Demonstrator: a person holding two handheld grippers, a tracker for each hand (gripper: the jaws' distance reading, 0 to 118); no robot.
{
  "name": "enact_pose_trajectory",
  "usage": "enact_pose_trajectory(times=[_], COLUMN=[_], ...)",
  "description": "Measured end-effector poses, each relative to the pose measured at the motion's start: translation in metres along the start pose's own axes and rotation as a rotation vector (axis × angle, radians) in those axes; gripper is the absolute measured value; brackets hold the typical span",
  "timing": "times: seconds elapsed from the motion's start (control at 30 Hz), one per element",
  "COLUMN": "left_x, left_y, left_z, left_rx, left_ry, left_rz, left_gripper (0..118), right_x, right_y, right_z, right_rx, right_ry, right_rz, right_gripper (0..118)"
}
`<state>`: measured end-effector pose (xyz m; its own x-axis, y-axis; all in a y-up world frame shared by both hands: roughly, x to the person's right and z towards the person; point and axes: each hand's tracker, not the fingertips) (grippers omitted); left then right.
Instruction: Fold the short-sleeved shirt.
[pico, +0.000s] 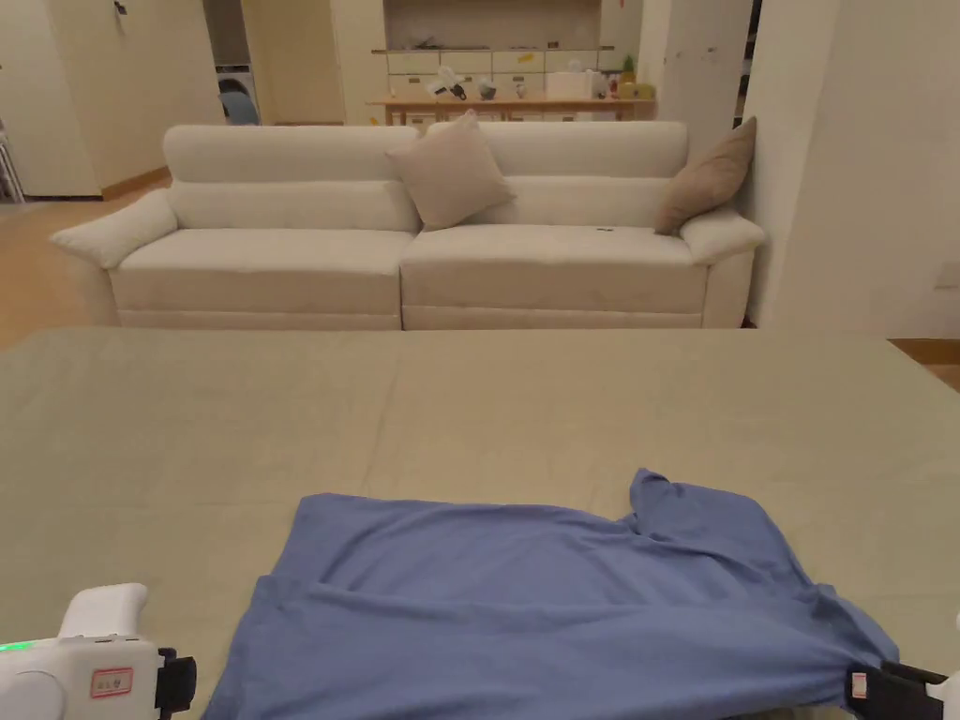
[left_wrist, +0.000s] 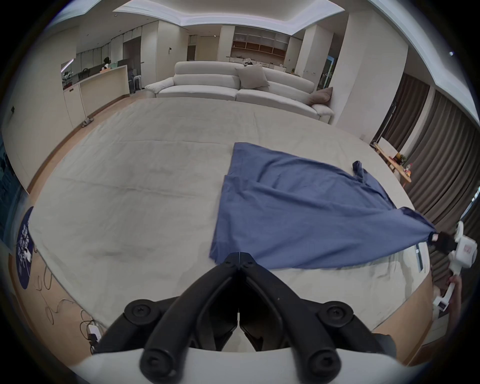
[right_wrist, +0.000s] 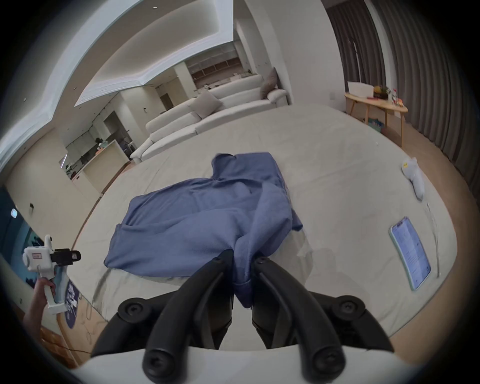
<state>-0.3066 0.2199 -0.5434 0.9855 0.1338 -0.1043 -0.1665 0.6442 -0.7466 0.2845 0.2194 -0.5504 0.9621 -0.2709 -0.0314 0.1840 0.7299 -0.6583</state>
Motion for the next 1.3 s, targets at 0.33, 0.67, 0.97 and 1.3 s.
enact_pose_trajectory(times=[0.33, 0.67, 0.97, 1.3], left_x=[-0.034, -0.014, -0.012, -0.003], left_y=[-0.007, -0.001, 0.003, 0.018], left_z=[-0.058, -0.147, -0.134, -0.064], left_rx=[-0.08, -0.224, -0.176, -0.083], left_ry=[-0.044, 0.01, -0.041, -0.108], left_rz=[0.083, 0.034, 0.078, 0.054], left_gripper=[101, 45, 7, 6], right_x=[0.008, 0.013, 0.01, -0.005], right_y=[-0.017, -0.025, -0.021, -0.001], right_z=[-0.032, -0.038, -0.032, 0.01], right_rx=[-0.083, -0.12, -0.107, -0.023], right_ry=[-0.04, -0.047, -0.04, -0.002], right_rz=[0.044, -0.017, -0.011, 0.003], right_gripper=[13, 13, 13, 11])
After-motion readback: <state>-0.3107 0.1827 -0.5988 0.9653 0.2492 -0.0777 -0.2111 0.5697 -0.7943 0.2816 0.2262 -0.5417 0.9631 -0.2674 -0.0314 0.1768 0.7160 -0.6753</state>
